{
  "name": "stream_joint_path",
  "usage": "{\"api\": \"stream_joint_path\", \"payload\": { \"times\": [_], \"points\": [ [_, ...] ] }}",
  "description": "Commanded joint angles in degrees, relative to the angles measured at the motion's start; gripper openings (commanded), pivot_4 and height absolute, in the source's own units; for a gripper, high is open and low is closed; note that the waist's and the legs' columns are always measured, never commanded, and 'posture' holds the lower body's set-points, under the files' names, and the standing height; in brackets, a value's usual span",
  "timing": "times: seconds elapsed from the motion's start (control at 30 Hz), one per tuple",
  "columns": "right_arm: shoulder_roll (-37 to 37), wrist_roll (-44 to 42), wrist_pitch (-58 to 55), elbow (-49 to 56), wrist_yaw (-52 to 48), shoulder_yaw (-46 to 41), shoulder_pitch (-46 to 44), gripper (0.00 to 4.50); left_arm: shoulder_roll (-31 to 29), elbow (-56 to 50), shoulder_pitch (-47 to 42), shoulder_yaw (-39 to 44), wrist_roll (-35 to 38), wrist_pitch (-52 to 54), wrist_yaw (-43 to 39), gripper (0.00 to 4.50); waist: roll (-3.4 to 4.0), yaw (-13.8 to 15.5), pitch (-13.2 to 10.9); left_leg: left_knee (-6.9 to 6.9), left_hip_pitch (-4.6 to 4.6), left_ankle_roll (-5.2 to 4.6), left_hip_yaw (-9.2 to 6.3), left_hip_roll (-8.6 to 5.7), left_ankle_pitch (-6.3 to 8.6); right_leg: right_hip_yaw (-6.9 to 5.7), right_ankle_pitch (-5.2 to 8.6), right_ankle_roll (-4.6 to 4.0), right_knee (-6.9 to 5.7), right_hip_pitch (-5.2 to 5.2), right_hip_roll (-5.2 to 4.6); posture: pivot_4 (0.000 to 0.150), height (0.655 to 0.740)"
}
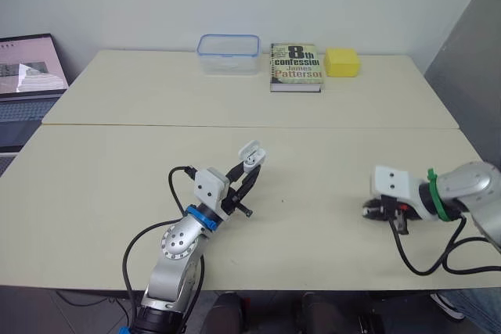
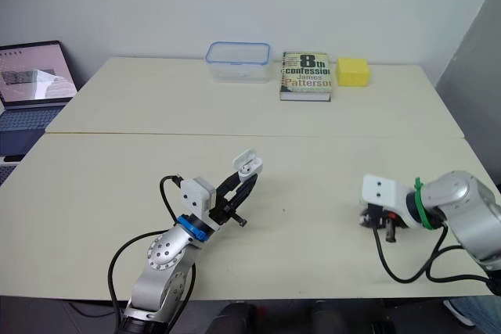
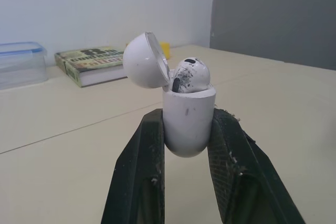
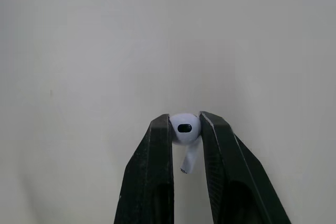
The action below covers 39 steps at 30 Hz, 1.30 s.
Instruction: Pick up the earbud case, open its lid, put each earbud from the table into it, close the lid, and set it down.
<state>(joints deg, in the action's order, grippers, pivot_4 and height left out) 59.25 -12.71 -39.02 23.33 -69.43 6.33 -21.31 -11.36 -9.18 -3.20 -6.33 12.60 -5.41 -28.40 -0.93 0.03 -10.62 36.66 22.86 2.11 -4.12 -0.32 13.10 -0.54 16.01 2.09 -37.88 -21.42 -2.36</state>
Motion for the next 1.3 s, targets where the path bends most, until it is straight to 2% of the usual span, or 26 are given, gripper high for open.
{"api": "stream_joint_path", "payload": {
  "times": [0.03, 0.13, 0.2, 0.4, 0.57, 0.67, 0.93, 1.3],
  "points": [
    [-9.45, -8.87, 0.41, 4.07, 5.32, -6.42, -4.51, 0.39, -0.05, -1.39, -2.03, 0.3, 0.67, -1.39, -0.97, 0.75, -0.01, -0.03, 0.0, -0.01, -0.01, 0.0, -0.01, 0.0, 0.0, -0.01, 0.0, 0.0, 0.0, 0.0, 0.0, 0.15, 0.74],
    [-16.44, -10.18, 2.19, 3.96, 9.85, -7.09, -6.41, 0.39, 0.2, -0.79, -2.93, 0.47, 1.05, -1.53, -1.43, 0.75, 0.0, -0.02, 0.0, 0.01, 0.02, 0.0, -0.04, -0.02, 0.0, -0.03, -0.01, 0.0, -0.04, 0.0, 0.06, 0.15, 0.74],
    [-22.81, -9.69, 7.54, 2.13, 13.57, -6.43, -7.26, 0.39, 0.41, -0.55, -3.52, 0.43, 1.29, -1.58, -1.8, 0.75, -0.02, 0.08, -0.01, 0.0, 0.03, 0.0, -0.08, -0.01, 0.0, -0.05, -0.08, -0.14, -0.04, 0.0, 0.02, 0.15, 0.74],
    [-35.4, -8.76, 16.14, -3.03, 20.97, -4.45, -9.09, 0.39, 1.03, -0.8, -4.56, 0.5, 1.74, -1.37, -2.06, 0.75, -0.01, -0.11, 0.0, -0.01, 0.02, 0.0, -0.06, -0.01, 0.0, -0.01, -0.13, -0.22, -0.08, -0.04, 0.01, 0.15, 0.74],
    [-42.82, -11.11, 15.45, -5.51, 25.68, -4.03, -8.75, 0.39, 1.84, -1.6, -4.67, 0.1, 2.02, -1.03, -2.15, 0.75, 0.0, -0.15, 0.0, -0.03, 0.0, 0.0, -0.1, 0.0, 0.0, -0.01, -0.14, -0.23, -0.14, -0.08, 0.04, 0.15, 0.74],
    [-44.17, -9.79, 17.03, -6.13, 26.7, -2.96, -8.31, 0.39, 2.28, -2.14, -4.89, 0.07, 2.23, -0.66, -2.06, 0.75, 0.0, -0.14, 0.0, -0.04, 0.01, 0.0, -0.15, -0.01, 0.0, 0.0, -0.14, -0.23, -0.17, -0.11, 0.04, 0.15, 0.74],
    [-46.18, -1.57, 32.95, -13.19, 28.12, 0.93, -6.94, 0.39, 2.78, -3.13, -5.16, -0.31, 2.91, 0.15, -2.07, 0.75, 0.01, -0.18, 0.0, -0.05, -0.01, 0.0, -0.1, -0.03, 0.0, 0.0, -0.14, -0.23, -0.18, -0.12, 0.06, 0.15, 0.74],
    [-47.1, -1.45, 37.01, -16.48, 28.35, 1.95, -5.69, 0.39, 3.13, -4.3, -5.17, -0.45, 3.47, 1.17, -1.93, 0.75, 0.01, -0.18, 0.0, -0.06, -0.01, 0.0, -0.15, -0.01, 0.0, 0.01, -0.14, -0.23, -0.18, -0.12, 0.06, 0.15, 0.74]
  ]
}}
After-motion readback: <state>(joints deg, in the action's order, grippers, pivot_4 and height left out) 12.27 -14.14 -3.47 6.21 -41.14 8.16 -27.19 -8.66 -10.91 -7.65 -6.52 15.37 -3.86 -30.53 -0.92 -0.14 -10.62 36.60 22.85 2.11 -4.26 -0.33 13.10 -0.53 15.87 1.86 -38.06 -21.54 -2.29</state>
